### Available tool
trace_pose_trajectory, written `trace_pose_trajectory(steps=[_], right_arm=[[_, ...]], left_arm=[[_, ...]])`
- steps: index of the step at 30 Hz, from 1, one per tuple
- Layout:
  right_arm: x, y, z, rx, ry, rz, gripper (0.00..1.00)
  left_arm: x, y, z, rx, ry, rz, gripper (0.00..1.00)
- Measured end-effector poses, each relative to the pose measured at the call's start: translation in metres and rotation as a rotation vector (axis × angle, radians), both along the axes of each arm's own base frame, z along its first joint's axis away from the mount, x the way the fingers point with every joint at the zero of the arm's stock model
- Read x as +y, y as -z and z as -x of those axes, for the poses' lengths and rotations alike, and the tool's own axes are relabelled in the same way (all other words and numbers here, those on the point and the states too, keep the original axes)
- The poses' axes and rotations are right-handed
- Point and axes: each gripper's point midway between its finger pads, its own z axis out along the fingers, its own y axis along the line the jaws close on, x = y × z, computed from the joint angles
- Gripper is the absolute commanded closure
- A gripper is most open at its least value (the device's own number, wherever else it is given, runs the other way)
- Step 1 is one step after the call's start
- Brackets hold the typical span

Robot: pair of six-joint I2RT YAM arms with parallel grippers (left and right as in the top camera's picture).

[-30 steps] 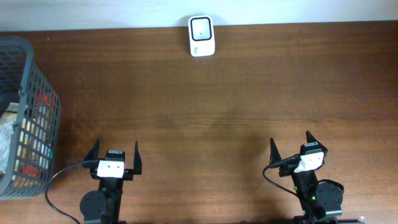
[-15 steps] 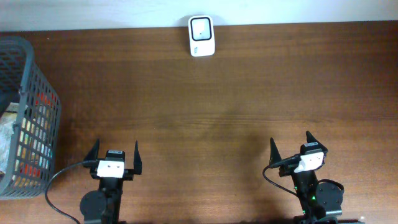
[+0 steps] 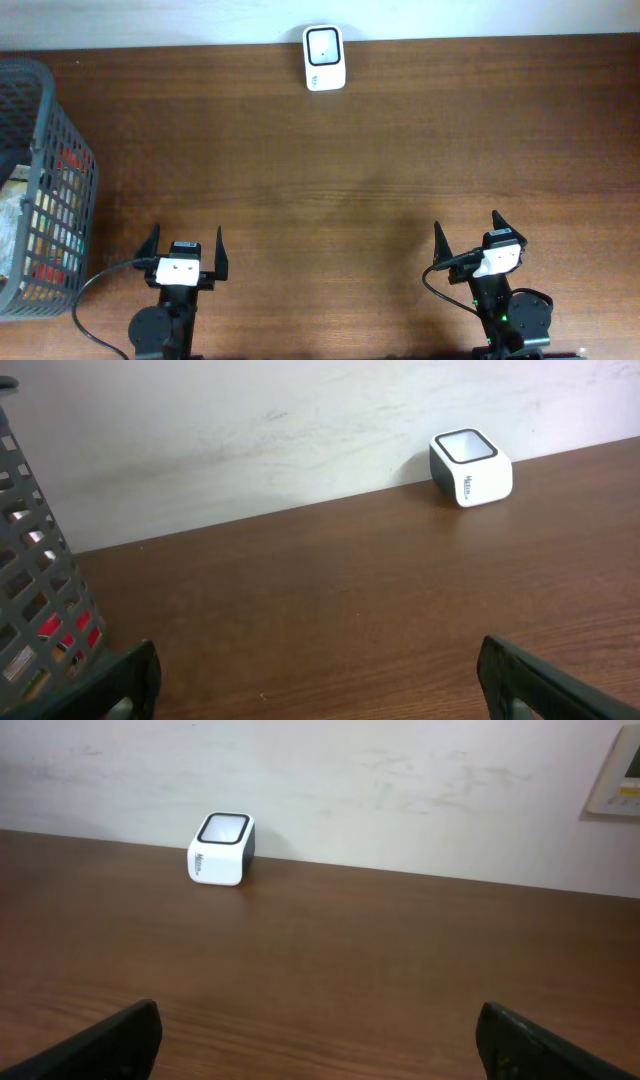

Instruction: Scan the item barcode

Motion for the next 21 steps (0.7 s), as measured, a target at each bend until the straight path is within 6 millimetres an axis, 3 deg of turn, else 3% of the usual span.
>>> trace_pose_trajectory(steps=[12,21], right_arm=[[0.0,0.0,0.0,0.0,0.0,0.0,0.01],[0.0,0.0,0.0,0.001,0.0,0.0,0.01]], left_arm=[[0.0,-0.002,0.001,0.009,-0.001,0.009,0.01],[-0.006,-0.053,-0.005,0.072,0.031,0.049,0.01]])
